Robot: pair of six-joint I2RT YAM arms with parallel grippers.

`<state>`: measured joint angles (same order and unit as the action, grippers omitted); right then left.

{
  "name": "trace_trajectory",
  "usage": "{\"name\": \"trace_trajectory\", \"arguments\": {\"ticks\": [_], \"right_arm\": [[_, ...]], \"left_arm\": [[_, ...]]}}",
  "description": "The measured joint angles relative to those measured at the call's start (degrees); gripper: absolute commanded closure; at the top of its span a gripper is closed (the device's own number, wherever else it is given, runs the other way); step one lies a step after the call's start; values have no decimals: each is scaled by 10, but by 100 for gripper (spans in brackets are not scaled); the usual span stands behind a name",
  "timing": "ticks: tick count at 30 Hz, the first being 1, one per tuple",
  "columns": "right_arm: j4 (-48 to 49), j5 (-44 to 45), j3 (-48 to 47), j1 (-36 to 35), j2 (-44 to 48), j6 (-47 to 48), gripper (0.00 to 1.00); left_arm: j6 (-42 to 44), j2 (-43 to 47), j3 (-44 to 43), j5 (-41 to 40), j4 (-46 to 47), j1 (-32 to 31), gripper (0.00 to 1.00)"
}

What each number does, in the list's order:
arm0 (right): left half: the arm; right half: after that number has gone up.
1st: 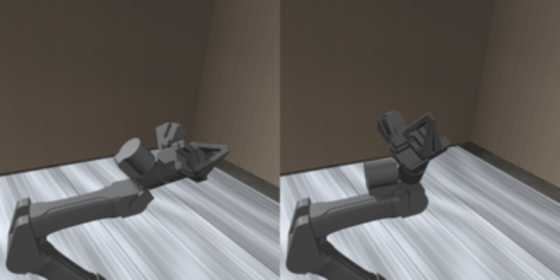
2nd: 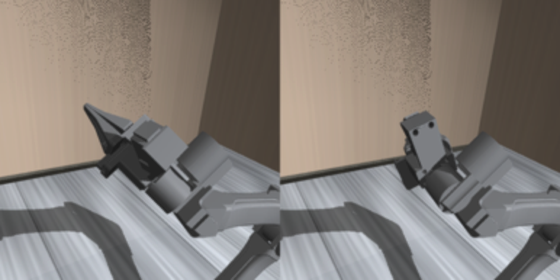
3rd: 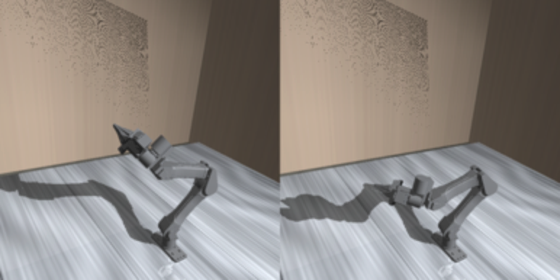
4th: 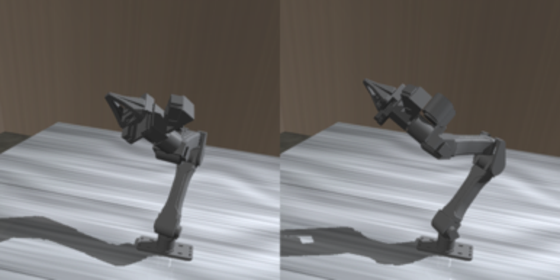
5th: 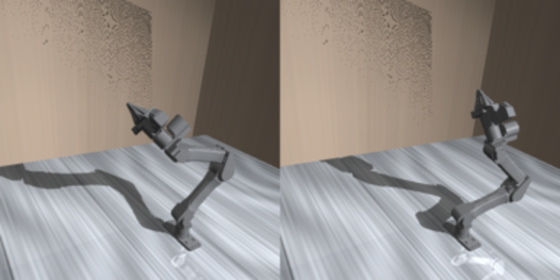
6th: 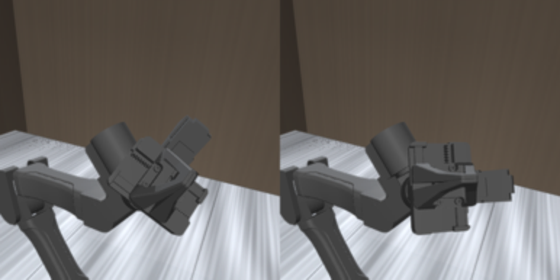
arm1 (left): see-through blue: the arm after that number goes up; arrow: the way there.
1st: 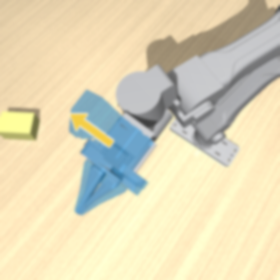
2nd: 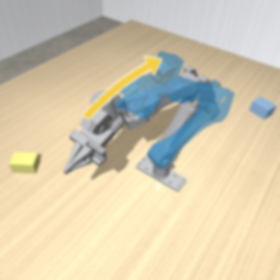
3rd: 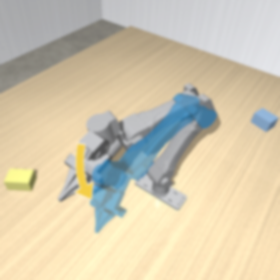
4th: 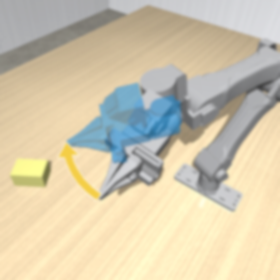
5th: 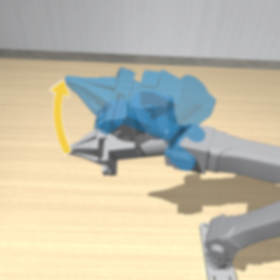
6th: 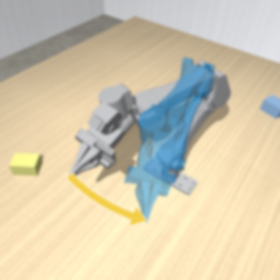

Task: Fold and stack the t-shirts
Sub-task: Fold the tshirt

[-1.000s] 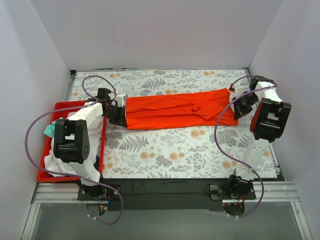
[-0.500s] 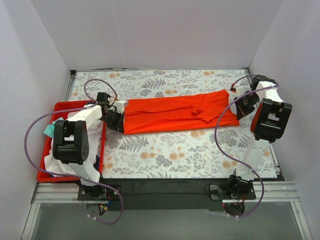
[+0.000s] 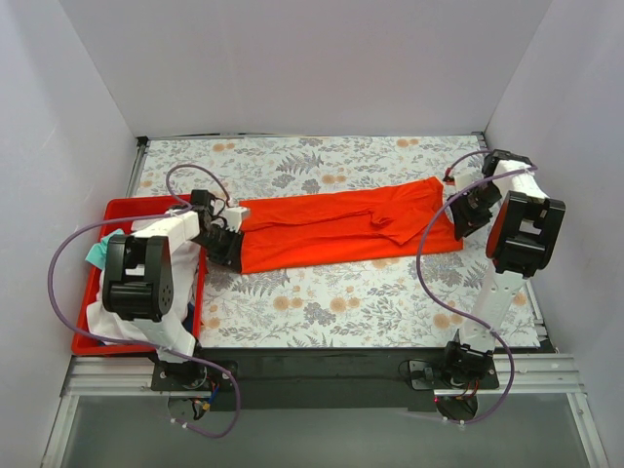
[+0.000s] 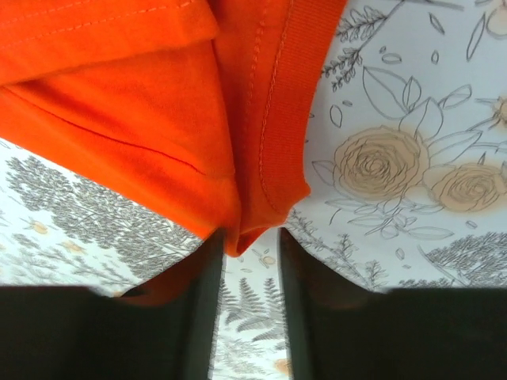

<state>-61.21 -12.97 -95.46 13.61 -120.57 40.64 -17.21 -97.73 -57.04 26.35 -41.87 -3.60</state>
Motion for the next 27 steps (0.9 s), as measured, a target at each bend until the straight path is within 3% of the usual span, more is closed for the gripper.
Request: {"name": "trace_trajectory", "arguments": {"ticks": [4,11,15,19,22,27], "right_arm": [[-14,5,-29,2,1,3,48],[-30,-44,-124,-4,20,-28,55],[-35,-89,-129,-22,21,-64,62],[-35,-125,-130,-36,-5,-106,63],[-33,-139,-134,-36,-31,-138,63],[-28,-146,-148,-35,-69,-185,61]], "left_arm": [[5,45,-3,1,-8,1,58],[3,129,-83,68,42,-3,45],[-9,124,-94,87,105,-48,46],[3,117,-78,81,211,-154,54],[58,87,-84,80,282,-236,57],[176,-44,-136,81,414,-335,57]]}}
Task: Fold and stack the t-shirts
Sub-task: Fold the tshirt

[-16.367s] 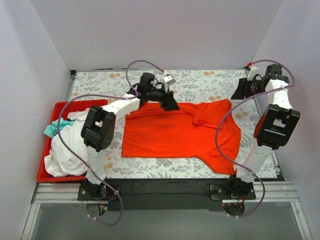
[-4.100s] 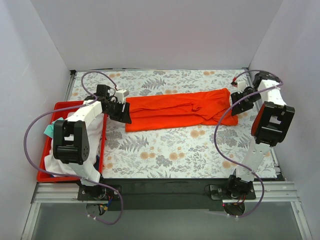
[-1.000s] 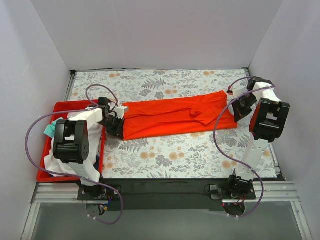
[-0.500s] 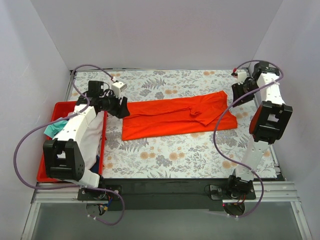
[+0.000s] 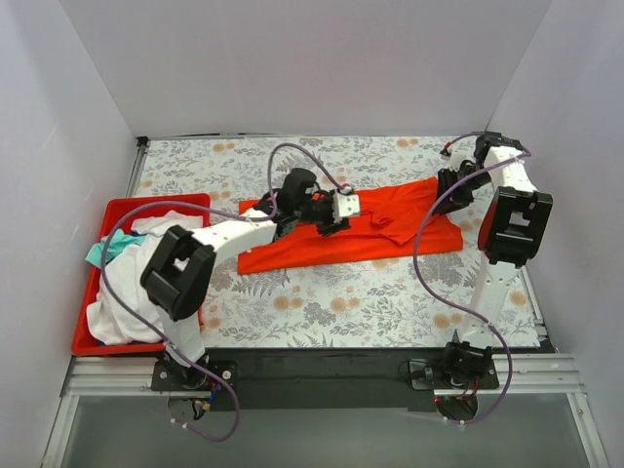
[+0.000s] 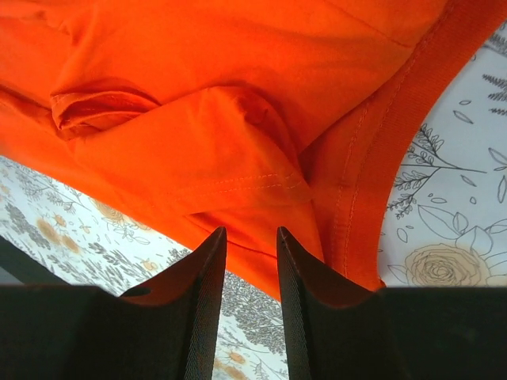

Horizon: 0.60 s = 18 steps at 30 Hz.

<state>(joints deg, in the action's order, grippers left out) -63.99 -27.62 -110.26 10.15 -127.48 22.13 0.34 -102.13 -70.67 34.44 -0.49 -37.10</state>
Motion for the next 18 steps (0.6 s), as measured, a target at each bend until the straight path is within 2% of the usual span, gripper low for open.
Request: {"name": "trace_trajectory", "arguments": {"ticks": [8,18], "right_arm": [[12,0,-2,0,-5,-36,57],[27,3,-10,1,-14,-59,56]], "left_arm": [[154,-158,-35,2,150,-82,61],[203,-250,-56,-20,282,-125,67]]}}
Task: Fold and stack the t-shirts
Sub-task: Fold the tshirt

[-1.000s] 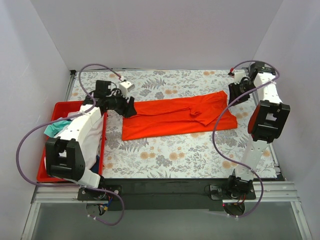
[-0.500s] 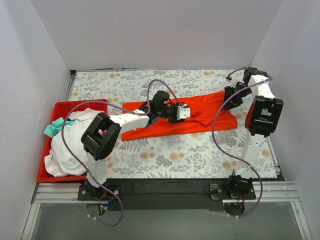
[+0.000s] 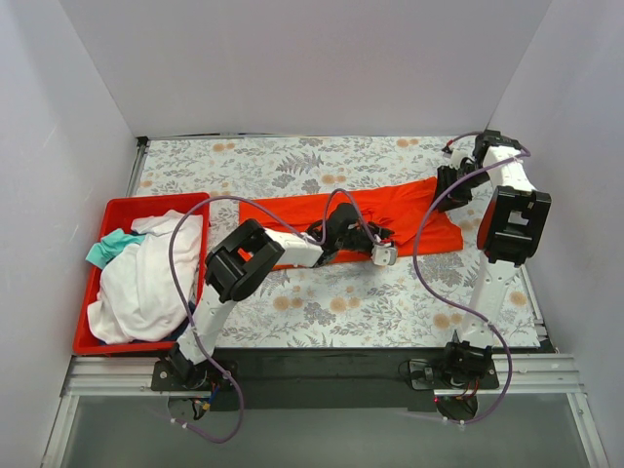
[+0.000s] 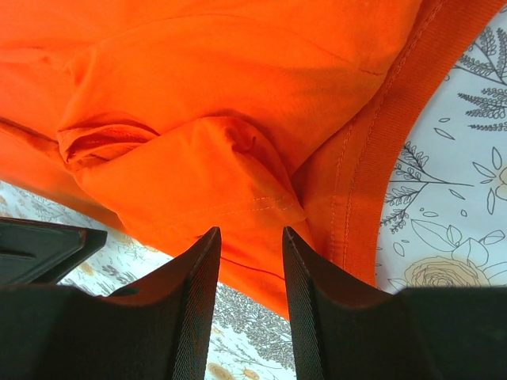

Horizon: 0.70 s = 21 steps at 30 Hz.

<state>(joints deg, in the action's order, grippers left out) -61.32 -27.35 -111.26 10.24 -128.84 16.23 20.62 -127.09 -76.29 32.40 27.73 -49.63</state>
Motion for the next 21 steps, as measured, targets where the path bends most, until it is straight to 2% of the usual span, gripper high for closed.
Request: {"name": "trace_trajectory", "arguments": {"ticks": [10,15,21], "right_arm": [[0,0,0,12,-3,0,52],[0,-2,0,19,-3,-1,51],[0,-5,0,20,-5,-1,50]], "left_arm": [[19,-68,-42,-28,57,-12,71],[33,-70,-42,-27,69,-17,62],[41,-70,-41,-21,74,-25,62]]}}
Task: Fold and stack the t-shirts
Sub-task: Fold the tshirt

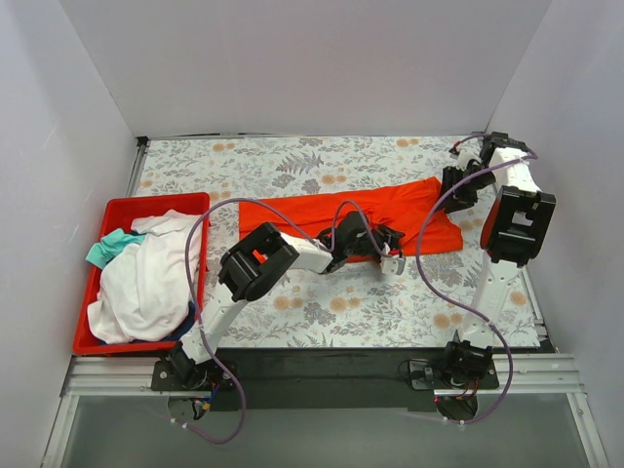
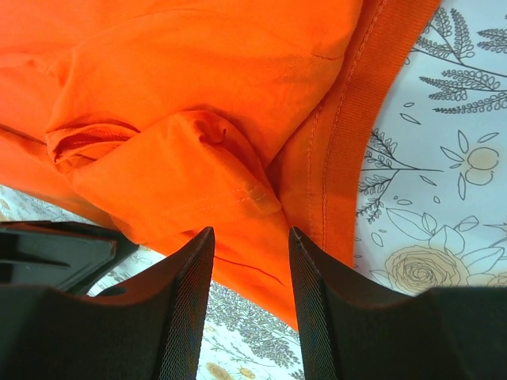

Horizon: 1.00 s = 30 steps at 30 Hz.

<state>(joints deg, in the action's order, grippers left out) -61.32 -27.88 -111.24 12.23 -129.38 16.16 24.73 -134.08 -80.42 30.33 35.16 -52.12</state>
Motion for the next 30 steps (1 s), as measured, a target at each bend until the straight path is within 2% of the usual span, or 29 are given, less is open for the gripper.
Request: {"name": "trace_trajectory", "arguments": {"ticks": [3,7,12,13,14,16,17,20,30], "right_arm": [[0,0,0,0,-6,0,51],[1,0,-1,0,-18,-2,51],[2,0,-6,0,-32,-2,58],[2,0,-7,0,-33,-3,62],[2,-1,-7,0,-33,-3,72],[4,-7,-11,0,-33,-2,86],[6,-12,-12,0,-33,-4,98],[16,-30,-12,0,-33,-8,99],[36,-62,-12,-3,-33,-12,99]], "left_arm": [[1,0,0,5,0,-5,63],[-2,0,0,5,-2,-8,71],[-8,-3,-2,1,-1,-9,80],[-10,-4,-2,0,-1,-9,82],[-12,-4,-3,-2,0,-9,86],[-17,-4,-3,-7,2,-9,91],[-22,-4,-3,-9,4,-9,94],[-33,-4,-3,-14,11,-8,100],[-69,-4,-3,-25,21,13,100]]}}
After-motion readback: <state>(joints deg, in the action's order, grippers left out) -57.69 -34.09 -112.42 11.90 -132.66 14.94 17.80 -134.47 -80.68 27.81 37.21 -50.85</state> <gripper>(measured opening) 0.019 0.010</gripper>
